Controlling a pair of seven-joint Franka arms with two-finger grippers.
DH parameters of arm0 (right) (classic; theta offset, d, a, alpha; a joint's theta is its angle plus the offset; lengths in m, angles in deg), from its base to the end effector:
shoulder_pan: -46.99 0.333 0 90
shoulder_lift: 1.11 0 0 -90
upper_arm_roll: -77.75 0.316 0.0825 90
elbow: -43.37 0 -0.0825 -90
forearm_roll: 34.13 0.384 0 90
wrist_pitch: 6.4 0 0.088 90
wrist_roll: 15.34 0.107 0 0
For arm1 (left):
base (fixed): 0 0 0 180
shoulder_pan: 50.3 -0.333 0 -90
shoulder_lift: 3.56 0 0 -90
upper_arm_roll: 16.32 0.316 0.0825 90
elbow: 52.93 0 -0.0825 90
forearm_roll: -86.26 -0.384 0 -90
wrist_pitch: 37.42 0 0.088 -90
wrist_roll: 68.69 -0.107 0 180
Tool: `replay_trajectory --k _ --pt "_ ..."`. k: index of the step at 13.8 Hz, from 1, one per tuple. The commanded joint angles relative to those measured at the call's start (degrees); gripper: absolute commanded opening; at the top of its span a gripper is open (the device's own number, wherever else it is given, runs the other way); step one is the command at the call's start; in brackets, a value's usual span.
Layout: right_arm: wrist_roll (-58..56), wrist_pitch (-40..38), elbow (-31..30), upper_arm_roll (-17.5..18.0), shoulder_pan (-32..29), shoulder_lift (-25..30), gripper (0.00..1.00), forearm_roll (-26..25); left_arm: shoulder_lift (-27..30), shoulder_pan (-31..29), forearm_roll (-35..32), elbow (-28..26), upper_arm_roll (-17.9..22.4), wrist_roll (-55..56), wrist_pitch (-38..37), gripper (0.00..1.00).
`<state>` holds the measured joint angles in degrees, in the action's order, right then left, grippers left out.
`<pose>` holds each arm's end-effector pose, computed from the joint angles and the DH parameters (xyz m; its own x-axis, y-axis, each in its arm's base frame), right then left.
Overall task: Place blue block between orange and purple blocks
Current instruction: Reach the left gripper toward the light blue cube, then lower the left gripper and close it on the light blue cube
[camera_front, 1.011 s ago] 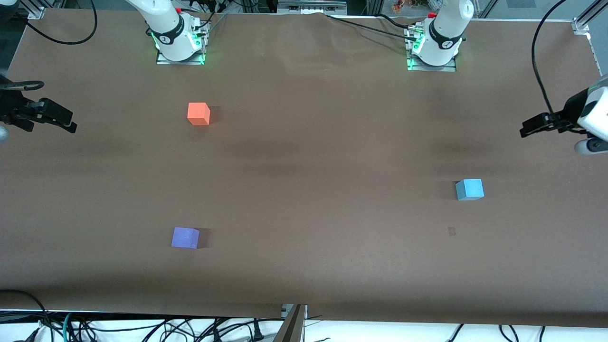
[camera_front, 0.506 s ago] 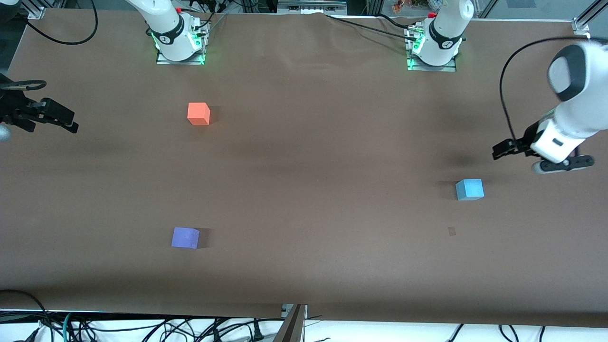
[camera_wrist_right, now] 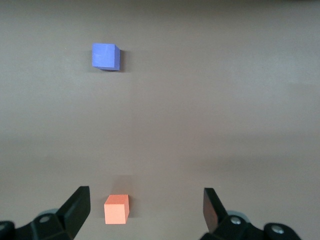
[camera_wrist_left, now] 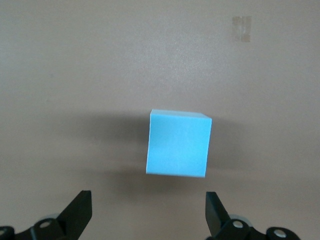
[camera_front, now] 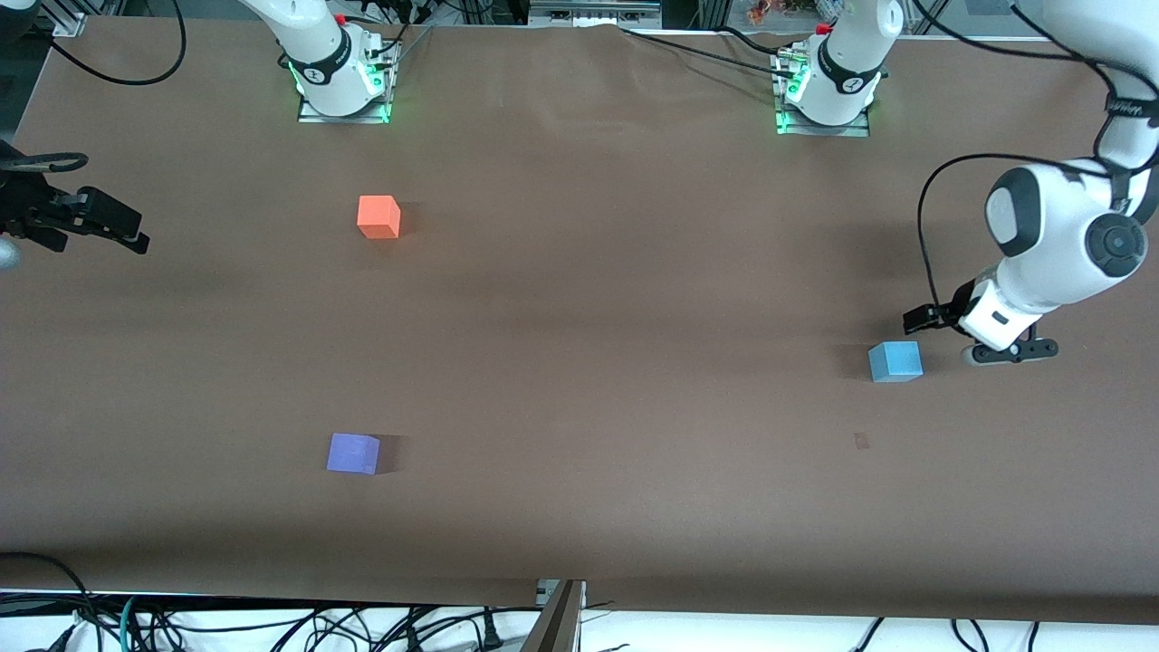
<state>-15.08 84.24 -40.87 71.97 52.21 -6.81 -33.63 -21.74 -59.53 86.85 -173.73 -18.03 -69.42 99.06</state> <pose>0.5866 -0.0017 0.6165 0.9998 -0.0138 0.0127 -0.0138 -0.9999 0.0012 0.5696 0.0753 0.2613 0.9910 0.1266 -0.0434 0.1274 -0.9917 0.0166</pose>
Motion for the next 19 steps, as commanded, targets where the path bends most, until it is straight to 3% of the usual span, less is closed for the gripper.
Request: replay_trajectory --k 1,4,9,18,19 --pt "0.4 -0.3 1.1 0.3 -0.4 -0.3 1.00 0.2 -3.4 0.1 1.7 2.1 -0.5 -1.6 3.5 1.00" --pt "0.4 -0.3 1.0 0.2 -0.5 -0.3 1.00 0.2 -6.3 0.6 1.7 5.1 -0.7 -3.2 4.0 1.00" --pt "0.3 -0.3 1.1 0.2 -0.5 -0.3 1.00 0.2 -9.9 0.3 2.0 5.7 -1.7 -4.5 7.7 1.00" --pt "0.3 -0.3 1.0 0.2 -0.5 -0.4 1.00 0.2 -10.7 0.3 2.0 5.7 -1.7 -4.4 8.6 1.00" --pt "0.2 -0.3 1.0 0.2 -0.5 -0.3 1.00 0.2 -10.7 0.2 2.0 5.7 -1.7 -4.5 8.6 0.77"
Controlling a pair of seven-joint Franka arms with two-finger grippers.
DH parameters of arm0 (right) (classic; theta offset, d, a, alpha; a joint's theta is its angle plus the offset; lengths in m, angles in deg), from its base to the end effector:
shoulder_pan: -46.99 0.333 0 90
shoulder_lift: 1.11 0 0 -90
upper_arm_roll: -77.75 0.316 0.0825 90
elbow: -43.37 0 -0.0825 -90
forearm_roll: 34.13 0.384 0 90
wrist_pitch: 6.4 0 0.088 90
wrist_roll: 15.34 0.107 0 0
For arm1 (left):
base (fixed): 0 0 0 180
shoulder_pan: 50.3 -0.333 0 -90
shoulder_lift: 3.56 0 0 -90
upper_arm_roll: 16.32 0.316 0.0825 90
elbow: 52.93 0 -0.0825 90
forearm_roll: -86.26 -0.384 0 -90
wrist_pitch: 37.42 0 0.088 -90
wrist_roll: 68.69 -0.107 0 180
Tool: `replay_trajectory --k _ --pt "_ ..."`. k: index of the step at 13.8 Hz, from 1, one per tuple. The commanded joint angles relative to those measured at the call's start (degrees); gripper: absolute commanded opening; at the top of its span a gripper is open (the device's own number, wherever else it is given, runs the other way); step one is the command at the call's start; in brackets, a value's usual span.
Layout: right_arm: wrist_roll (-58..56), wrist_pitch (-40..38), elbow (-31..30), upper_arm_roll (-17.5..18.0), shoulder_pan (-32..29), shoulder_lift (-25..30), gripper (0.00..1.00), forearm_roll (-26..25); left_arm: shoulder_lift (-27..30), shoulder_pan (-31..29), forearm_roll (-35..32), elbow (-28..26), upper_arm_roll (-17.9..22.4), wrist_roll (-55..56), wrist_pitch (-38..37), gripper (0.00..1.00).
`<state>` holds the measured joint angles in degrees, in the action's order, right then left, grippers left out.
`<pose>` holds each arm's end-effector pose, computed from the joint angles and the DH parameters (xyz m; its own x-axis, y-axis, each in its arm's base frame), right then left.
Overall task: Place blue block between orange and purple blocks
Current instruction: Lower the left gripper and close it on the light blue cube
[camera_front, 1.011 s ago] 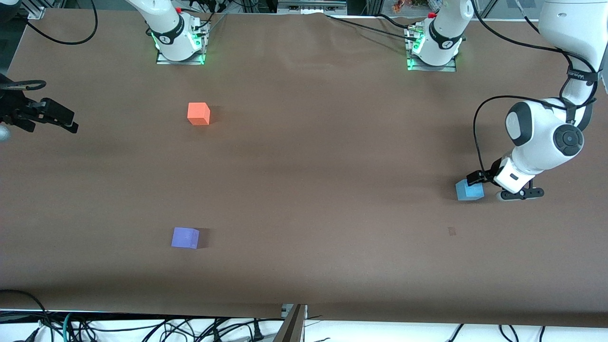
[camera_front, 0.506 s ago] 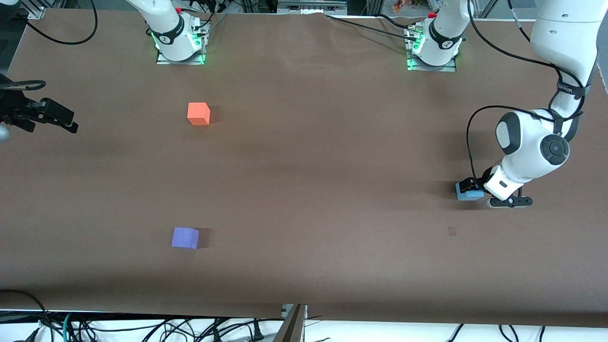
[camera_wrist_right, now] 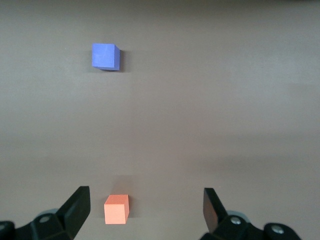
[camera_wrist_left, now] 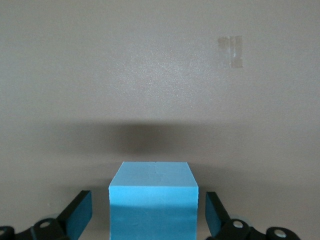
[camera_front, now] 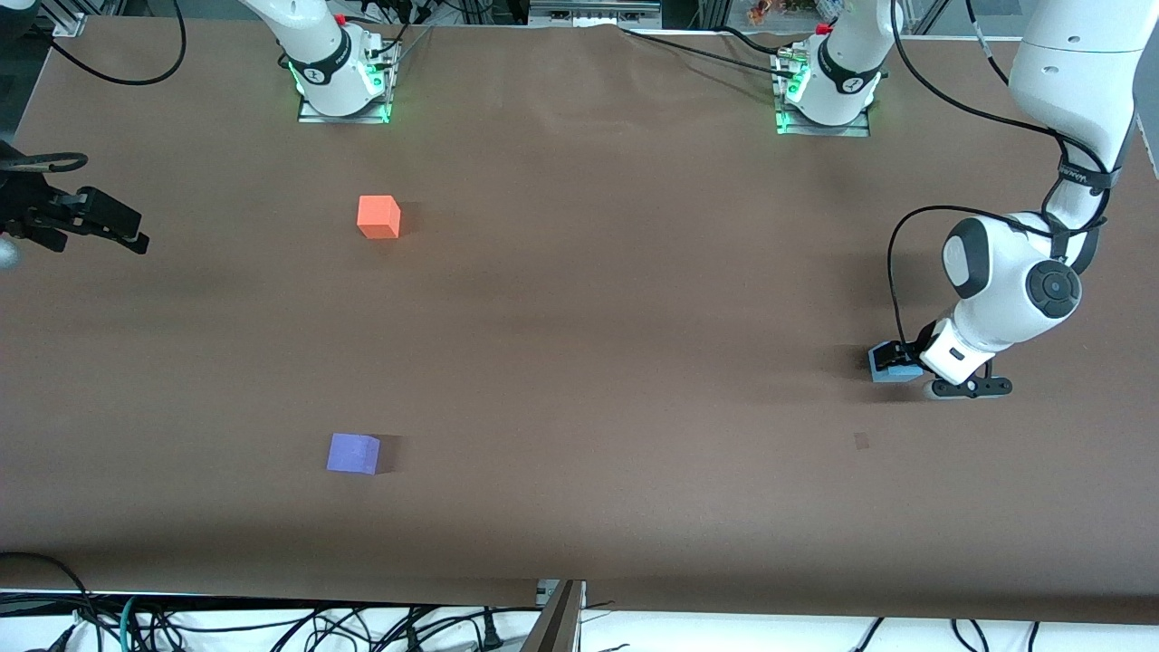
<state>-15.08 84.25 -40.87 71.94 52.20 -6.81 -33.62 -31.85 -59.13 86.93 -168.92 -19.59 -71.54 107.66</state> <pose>0.5866 -0.0021 0.6165 0.9998 -0.0145 0.0129 -0.0145 -0.9999 0.0011 0.6003 0.0592 0.2033 0.9978 0.0641 0.0160 0.0635 -0.9974 0.0331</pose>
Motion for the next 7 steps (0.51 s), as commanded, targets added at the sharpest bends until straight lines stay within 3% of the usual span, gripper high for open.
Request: replay_trajectory --k 1,3,4,7 --pt "0.3 -0.3 1.0 0.4 -0.5 -0.3 1.00 0.2 -0.6 -0.1 1.9 0.9 -0.2 -2.3 0.0 0.49" --pt "0.3 -0.4 1.0 0.4 -0.5 -0.4 1.00 0.2 -0.6 0.0 1.7 0.9 -0.2 -2.4 0.0 0.11" --pt "0.3 -0.3 1.0 0.3 -0.5 -0.4 1.00 0.1 -0.6 0.2 1.5 0.9 -0.2 -2.9 0.0 0.00" --pt "0.3 -0.3 1.0 0.3 -0.5 -0.4 1.00 0.1 -0.5 0.8 1.7 1.0 -2.3 -2.3 -0.2 0.00"
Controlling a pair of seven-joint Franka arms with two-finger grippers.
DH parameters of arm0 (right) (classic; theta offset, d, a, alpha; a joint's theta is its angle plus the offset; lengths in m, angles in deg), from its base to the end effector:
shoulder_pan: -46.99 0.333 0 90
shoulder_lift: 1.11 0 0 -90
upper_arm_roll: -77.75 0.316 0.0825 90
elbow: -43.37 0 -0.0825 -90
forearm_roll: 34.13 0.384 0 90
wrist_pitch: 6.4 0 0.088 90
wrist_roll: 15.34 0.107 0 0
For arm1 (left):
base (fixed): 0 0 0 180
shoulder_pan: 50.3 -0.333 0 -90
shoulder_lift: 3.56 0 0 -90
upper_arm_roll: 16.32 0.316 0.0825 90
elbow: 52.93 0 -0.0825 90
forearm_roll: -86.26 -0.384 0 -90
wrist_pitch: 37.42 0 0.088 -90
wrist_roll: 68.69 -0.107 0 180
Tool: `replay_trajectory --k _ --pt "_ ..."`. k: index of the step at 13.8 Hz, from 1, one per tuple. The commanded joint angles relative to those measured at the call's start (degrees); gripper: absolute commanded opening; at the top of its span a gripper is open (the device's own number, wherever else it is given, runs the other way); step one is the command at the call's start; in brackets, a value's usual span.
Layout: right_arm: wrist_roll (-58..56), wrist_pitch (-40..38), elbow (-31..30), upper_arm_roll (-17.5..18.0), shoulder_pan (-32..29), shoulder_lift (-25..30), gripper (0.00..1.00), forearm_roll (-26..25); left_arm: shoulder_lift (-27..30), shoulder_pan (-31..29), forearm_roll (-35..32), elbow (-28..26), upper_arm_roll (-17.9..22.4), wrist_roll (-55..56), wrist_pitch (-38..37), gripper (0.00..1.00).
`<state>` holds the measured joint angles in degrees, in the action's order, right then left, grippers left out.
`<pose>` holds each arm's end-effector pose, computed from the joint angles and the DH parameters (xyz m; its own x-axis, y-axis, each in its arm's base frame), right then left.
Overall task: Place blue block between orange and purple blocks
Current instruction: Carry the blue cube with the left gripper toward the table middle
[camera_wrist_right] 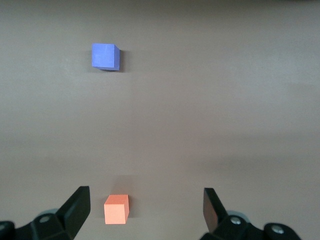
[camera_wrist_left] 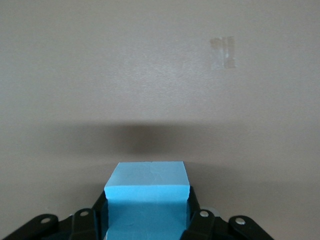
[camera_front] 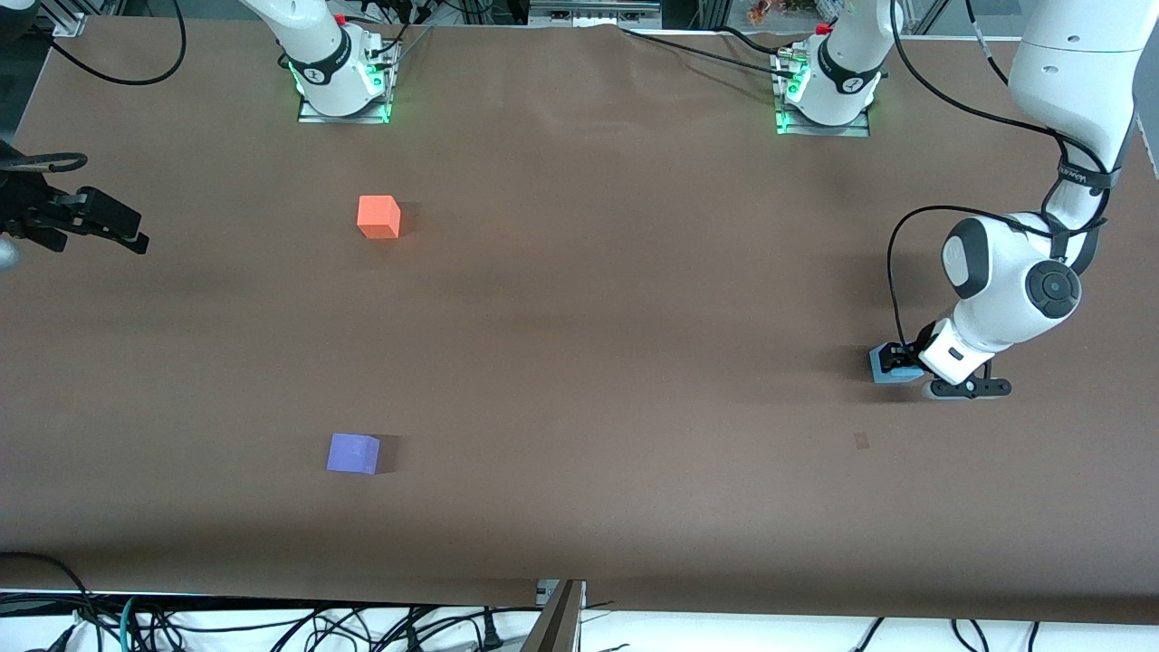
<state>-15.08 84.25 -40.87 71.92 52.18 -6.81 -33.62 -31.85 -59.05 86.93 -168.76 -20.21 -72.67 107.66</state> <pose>0.5866 -0.0025 0.6165 0.9998 -0.0152 0.0129 -0.0152 -0.9999 0.0011 0.6020 0.0521 0.2045 0.9992 0.0336 0.0200 0.0329 -0.9987 0.0377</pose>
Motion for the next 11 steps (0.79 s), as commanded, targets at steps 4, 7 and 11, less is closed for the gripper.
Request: replay_trajectory --k 4,7,11 --pt "0.3 -0.3 1.0 0.3 -0.5 -0.4 1.00 0.3 -1.4 7.7 2.0 3.9 -7.3 3.2 -0.8 0.00" --pt "0.3 -0.2 1.0 0.4 -0.4 -0.8 1.00 0.2 -3.7 18.9 2.0 10.9 -7.3 17.3 -3.0 0.00" --pt "0.3 1.8 0.8 0.4 -0.3 -2.2 1.00 0.4 -14.0 34.7 2.3 23.6 -6.8 43.5 -2.5 0.00"
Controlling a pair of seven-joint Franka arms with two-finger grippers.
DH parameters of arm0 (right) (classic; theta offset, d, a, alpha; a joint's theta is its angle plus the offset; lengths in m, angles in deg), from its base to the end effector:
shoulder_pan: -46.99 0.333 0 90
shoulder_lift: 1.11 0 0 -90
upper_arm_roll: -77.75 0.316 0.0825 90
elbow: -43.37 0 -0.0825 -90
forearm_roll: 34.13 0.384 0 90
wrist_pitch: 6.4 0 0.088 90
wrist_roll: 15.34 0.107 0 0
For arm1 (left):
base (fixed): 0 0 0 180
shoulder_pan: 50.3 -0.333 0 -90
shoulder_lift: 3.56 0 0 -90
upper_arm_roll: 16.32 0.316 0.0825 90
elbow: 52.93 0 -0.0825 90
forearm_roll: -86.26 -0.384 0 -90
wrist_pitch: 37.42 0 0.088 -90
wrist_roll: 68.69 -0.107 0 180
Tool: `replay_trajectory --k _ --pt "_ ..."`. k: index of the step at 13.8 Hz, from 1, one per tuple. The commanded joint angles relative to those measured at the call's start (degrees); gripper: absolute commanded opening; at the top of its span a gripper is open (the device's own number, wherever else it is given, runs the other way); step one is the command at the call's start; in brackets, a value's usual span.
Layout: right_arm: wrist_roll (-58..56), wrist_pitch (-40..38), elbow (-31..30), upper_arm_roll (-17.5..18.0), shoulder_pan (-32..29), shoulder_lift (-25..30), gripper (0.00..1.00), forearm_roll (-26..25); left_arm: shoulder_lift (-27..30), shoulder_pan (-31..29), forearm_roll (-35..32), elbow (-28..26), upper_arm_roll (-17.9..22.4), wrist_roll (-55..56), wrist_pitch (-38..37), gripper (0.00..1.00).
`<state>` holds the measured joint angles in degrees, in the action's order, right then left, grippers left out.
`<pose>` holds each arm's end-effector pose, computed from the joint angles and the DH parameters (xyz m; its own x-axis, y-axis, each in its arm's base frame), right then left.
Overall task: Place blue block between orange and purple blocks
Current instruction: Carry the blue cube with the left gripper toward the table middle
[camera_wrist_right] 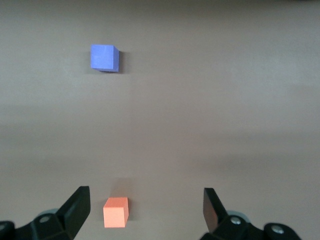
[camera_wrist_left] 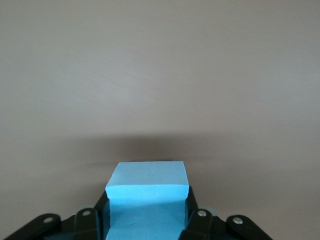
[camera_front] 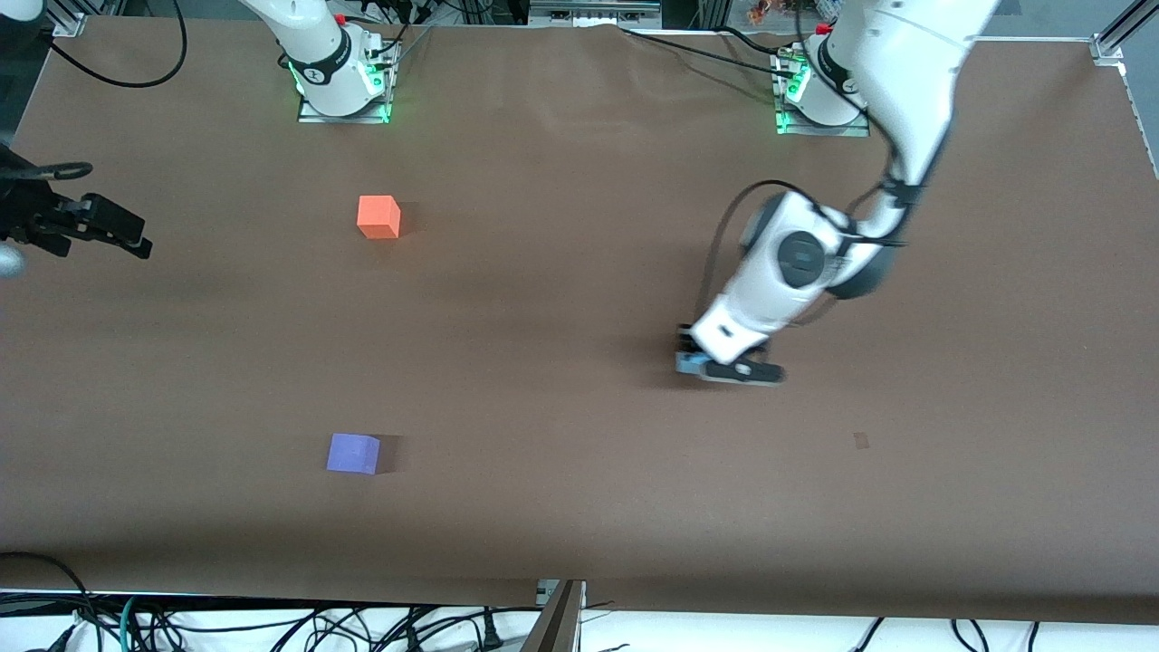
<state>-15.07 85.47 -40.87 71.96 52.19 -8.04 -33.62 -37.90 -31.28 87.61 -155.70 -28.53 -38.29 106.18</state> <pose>0.5948 -0.0014 0.6058 0.9998 -0.0144 0.0128 -0.0145 -0.9999 0.0032 0.5784 -0.3361 0.2336 0.9981 0.0504 0.0352 0.0434 -0.9831 0.1776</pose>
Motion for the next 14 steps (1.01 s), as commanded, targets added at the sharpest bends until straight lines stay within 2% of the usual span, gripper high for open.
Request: replay_trajectory --k 1,2,3,5,6,7,11,14 --pt "-0.1 0.9 0.8 0.3 -0.5 -1.2 1.00 0.8 -11.4 10.2 1.3 15.3 2.3 14.8 -1.0 0.00" --pt "-0.4 1.7 0.8 0.3 -0.4 -1.9 1.00 1.0 -14.0 12.4 1.2 19.3 2.8 18.3 -1.0 0.06" --pt "-0.4 2.2 0.8 0.4 -0.2 -2.8 1.00 0.9 -15.9 14.2 1.3 22.8 3.8 19.9 -1.0 0.06" --pt "0.3 2.1 0.7 0.8 0.1 -4.5 1.00 1.9 -16.8 15.8 1.3 24.1 4.7 21.4 -1.0 0.21" --pt "0.3 1.8 0.2 0.9 0.2 -4.8 1.00 2.8 -16.7 16.0 1.3 24.2 5.0 21.5 -0.9 0.44" --pt "0.3 1.5 0.2 1.0 1.0 -5.4 1.00 2.8 -16.6 15.9 1.0 24.1 5.0 21.4 -0.7 0.99" --pt "-0.2 1.6 0.6 1.0 2.0 -7.2 1.00 4.2 -13.9 13.9 0.3 23.8 5.1 20.9 -0.9 1.00" --pt "0.9 2.1 0.8 1.0 6.9 -10.0 1.00 4.2 -9.5 10.0 0.3 23.1 4.7 20.6 -1.9 1.00"
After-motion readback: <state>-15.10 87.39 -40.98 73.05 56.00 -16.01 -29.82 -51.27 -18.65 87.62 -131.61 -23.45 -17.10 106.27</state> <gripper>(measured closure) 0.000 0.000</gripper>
